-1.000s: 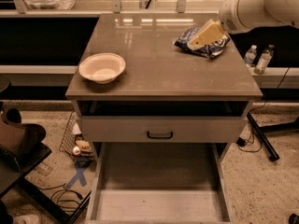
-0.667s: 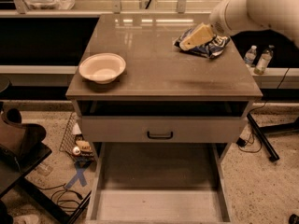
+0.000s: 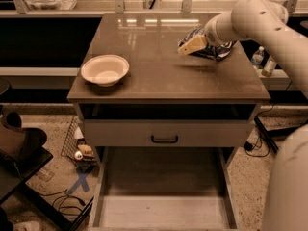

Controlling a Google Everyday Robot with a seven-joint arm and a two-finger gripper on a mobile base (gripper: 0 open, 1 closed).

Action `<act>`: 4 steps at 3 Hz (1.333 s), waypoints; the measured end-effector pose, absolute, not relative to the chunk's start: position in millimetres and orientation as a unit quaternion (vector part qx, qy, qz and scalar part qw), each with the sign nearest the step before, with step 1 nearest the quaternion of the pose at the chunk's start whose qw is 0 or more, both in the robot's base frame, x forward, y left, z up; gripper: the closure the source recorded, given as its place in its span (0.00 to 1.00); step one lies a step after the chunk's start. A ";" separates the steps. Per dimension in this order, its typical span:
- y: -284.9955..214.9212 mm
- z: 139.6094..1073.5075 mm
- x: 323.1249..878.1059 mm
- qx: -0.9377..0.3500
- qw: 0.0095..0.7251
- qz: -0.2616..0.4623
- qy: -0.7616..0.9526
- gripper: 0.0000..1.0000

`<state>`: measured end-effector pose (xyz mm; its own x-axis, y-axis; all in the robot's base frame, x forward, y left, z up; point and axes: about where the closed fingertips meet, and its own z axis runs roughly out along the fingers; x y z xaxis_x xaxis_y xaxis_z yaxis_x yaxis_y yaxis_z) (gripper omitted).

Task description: Place blue chip bag into middle drawer

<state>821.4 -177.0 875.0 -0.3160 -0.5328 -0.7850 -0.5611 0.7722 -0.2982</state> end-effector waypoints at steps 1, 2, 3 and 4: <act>-176.1 849.8 842.0 -0.333 0.472 0.021 0.816 0.00; -174.7 844.8 844.8 -0.333 0.470 0.023 0.817 0.15; -172.3 842.1 845.5 -0.334 0.469 0.024 0.817 0.38; -170.1 839.4 846.0 -0.335 0.468 0.026 0.817 0.62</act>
Offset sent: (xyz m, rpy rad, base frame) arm 0.0207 0.0008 -0.0252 0.0100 0.0187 -0.0040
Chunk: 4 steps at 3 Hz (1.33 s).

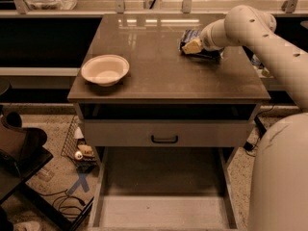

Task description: Place blue chip bag into middle drawer

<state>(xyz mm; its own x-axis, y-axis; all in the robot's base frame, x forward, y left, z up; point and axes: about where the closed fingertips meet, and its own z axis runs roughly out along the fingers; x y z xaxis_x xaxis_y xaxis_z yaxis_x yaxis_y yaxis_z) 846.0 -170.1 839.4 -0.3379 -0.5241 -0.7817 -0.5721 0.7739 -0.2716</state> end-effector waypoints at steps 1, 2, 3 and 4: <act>-168.0 836.8 846.4 -0.336 0.466 0.027 0.818 0.85; -166.0 834.3 846.8 -0.337 0.465 0.028 0.818 1.00; -167.7 841.5 845.6 -0.337 0.468 0.030 0.816 1.00; -177.9 884.5 838.4 -0.337 0.489 0.039 0.804 1.00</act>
Offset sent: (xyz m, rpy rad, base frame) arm 0.0004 0.0020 -0.0024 0.0003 0.0032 0.0025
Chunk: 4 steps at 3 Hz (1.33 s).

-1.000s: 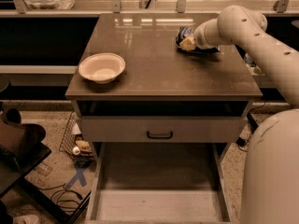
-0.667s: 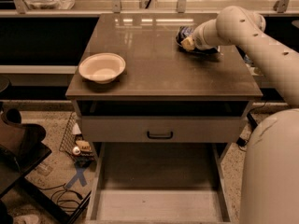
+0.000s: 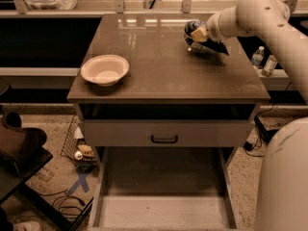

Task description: Place blue chip bag into middle drawer

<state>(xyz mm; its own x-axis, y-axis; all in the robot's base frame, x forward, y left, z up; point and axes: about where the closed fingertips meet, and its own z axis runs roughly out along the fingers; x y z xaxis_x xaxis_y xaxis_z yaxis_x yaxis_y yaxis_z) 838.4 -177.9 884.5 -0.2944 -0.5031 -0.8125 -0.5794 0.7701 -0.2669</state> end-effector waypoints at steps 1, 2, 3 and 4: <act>-201.0 928.6 807.3 -0.334 0.514 0.050 0.789 1.00; -238.5 958.8 748.0 -0.320 0.542 0.068 0.774 1.00; -263.9 956.6 696.7 -0.305 0.554 0.102 0.768 1.00; -285.1 968.4 610.4 -0.301 0.571 0.099 0.757 1.00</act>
Offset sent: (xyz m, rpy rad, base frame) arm -0.1486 -0.1094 0.0926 0.1484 -0.1191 -0.0074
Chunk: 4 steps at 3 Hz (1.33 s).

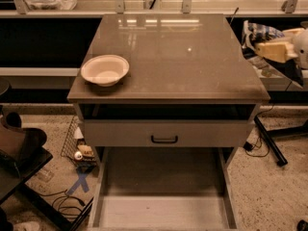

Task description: Place blue chip bag into middle drawer

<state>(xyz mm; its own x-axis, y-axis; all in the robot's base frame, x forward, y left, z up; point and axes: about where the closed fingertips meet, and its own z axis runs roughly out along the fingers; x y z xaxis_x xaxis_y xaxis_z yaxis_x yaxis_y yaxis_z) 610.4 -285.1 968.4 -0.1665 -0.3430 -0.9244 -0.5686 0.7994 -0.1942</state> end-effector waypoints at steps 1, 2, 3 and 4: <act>-291.7 987.9 544.0 -0.309 0.582 0.058 0.750 1.00; -331.8 988.5 514.8 -0.284 0.583 0.031 0.761 1.00; -331.6 988.5 515.0 -0.284 0.583 0.031 0.761 1.00; -328.5 983.2 512.7 -0.287 0.581 0.040 0.761 1.00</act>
Offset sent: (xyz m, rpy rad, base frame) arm -0.0580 -0.0032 0.0172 -0.0564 -0.0448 -0.0237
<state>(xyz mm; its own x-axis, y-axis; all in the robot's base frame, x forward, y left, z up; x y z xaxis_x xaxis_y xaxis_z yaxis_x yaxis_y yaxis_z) 512.7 -328.5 983.2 -0.1614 -0.3898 -0.9066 -0.4827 0.8325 -0.2720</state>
